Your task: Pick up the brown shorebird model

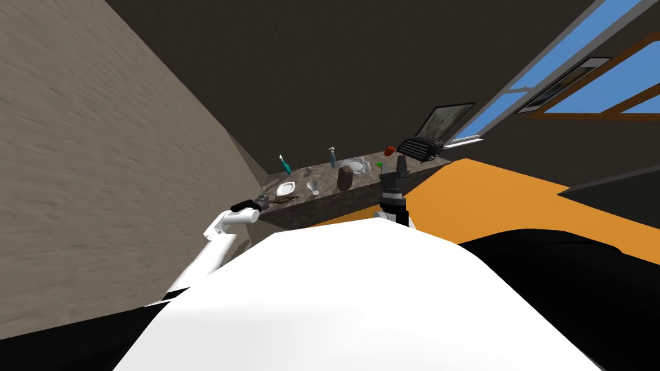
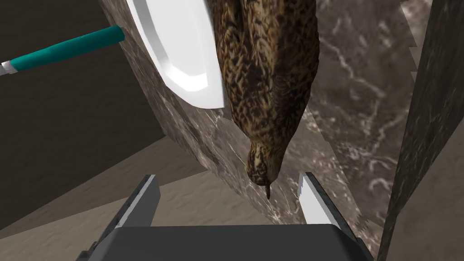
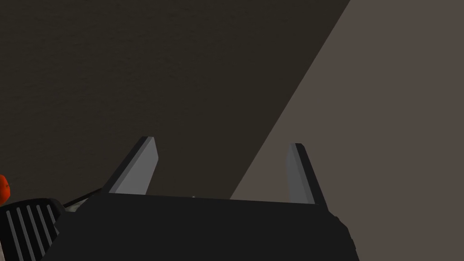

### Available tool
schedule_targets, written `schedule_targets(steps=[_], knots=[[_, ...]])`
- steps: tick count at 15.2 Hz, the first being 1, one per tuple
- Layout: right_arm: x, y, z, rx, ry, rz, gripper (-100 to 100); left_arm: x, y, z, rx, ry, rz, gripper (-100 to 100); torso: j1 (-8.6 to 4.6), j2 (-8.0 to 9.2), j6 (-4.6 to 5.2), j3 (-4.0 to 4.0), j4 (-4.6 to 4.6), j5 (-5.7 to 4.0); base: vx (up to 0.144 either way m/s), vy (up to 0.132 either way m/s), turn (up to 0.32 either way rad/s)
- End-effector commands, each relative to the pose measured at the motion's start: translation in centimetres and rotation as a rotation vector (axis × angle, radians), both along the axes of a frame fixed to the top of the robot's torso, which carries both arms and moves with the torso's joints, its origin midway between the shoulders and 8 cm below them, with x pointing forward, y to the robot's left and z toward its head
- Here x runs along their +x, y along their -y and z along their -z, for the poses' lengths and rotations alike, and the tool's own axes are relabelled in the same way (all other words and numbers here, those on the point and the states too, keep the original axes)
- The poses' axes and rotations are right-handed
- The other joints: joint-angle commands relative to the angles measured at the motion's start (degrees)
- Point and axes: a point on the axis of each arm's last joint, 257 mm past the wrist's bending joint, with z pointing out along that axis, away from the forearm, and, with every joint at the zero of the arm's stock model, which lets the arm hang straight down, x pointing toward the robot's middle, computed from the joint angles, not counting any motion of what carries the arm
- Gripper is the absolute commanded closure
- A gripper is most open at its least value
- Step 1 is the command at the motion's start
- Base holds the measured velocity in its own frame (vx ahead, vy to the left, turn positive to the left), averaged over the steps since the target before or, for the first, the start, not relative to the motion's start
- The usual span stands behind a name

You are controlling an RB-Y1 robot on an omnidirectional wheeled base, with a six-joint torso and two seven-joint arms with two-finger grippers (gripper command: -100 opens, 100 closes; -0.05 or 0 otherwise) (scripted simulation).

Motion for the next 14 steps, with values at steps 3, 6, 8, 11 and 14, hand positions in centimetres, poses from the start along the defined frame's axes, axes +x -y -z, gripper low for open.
schedule_targets(steps=[3,6,8,11,14], knots=[[0.0,0.0,0.0,0.000,0.000,0.000,0,-1.2,-2.4,0.8,-0.024,-0.080,-0.069,-100,-0.01,-0.01,-0.02,-0.01,-0.01,0.00,0.038,-0.078,-0.037],[0.0,0.0,0.0,0.000,0.000,0.000,0,-2.1,-3.6,1.3,-0.040,-0.133,-0.111,-100,0.02,0.02,-0.01,0.01,0.00,0.00,0.030,-0.069,-0.036],[0.0,0.0,0.0,0.000,0.000,0.000,0,-2.8,-3.8,1.8,-0.041,-0.163,-0.123,-100,-0.02,-0.02,0.00,-0.01,-0.01,0.00,0.038,-0.071,-0.035],[0.0,0.0,0.0,0.000,0.000,0.000,0,-3.7,-4.9,2.2,-0.057,-0.211,-0.164,-100,-0.03,-0.03,-0.01,-0.02,-0.01,0.00,0.037,-0.072,-0.035],[0.0,0.0,0.0,0.000,0.000,0.000,0,-4.7,-5.8,2.5,-0.074,-0.257,-0.203,-100,0.00,-0.02,-0.01,-0.01,-0.01,0.00,0.037,-0.064,-0.033]])
